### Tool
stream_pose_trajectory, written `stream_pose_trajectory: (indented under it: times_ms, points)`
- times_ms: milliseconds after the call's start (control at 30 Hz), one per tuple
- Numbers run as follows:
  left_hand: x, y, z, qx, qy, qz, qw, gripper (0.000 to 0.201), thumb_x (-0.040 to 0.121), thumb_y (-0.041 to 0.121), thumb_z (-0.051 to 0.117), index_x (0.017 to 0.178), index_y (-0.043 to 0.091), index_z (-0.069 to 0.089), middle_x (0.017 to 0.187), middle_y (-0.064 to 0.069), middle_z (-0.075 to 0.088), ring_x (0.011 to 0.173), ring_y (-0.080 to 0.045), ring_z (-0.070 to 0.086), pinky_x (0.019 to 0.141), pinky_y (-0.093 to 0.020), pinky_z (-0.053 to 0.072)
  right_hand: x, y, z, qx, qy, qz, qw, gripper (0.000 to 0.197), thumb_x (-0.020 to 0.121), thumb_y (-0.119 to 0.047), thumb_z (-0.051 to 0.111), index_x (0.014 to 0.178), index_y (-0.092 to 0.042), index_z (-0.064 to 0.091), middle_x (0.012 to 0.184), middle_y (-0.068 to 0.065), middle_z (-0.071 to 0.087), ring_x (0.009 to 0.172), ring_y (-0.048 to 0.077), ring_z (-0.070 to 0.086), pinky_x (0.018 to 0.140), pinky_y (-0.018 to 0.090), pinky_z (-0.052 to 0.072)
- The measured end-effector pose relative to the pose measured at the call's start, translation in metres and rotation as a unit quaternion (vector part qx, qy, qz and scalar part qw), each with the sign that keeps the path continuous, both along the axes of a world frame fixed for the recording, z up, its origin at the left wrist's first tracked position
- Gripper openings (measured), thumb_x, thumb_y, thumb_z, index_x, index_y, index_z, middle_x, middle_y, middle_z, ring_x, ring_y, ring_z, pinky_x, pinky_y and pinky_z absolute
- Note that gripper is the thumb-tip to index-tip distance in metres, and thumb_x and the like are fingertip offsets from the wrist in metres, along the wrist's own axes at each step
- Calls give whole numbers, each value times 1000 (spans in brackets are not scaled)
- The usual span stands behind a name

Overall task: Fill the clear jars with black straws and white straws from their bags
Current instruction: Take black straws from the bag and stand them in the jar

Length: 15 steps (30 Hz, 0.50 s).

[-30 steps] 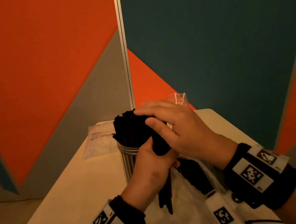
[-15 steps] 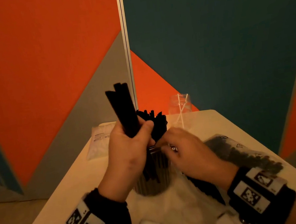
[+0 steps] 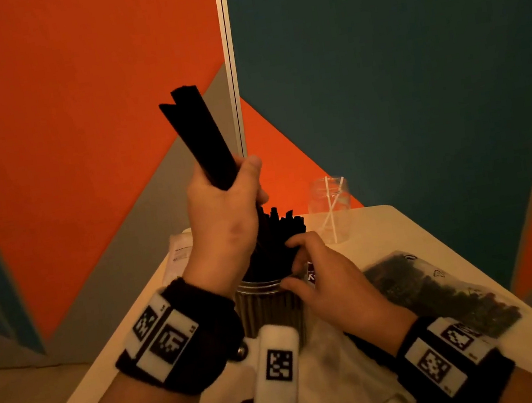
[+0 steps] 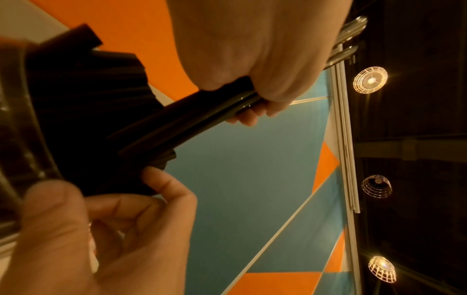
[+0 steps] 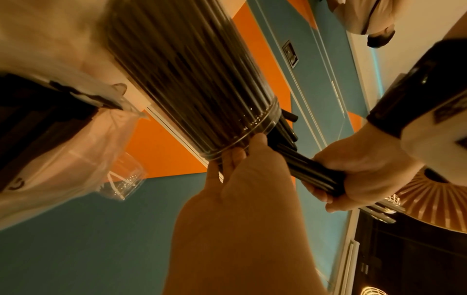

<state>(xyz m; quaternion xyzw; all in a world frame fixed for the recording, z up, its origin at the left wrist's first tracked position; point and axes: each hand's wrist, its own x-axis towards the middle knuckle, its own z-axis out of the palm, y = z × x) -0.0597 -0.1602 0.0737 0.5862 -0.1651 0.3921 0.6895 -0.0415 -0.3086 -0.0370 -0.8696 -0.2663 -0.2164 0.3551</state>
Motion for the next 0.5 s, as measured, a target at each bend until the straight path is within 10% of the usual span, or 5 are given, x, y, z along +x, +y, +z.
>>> stream_pose_trajectory:
  times_ms: [233,500]
  points:
    - [15,-3,-32,112,35,34,992,17,85,29,69,88,17,57,67,-6,63,55,-15,62,55,-27,52,4,5,8,8,8,-10,1000,49,93,-30,70,129,-39,38,91,-14,64,77,2,58,61,18,39]
    - [31,10,-63,341,-7,238,910,15,81,41,61,86,33,50,87,18,49,86,-7,47,74,-25,42,5,9,8,-10,-3,-32,999,39,90,-30,71,109,-43,40,82,-14,63,76,7,61,59,27,45]
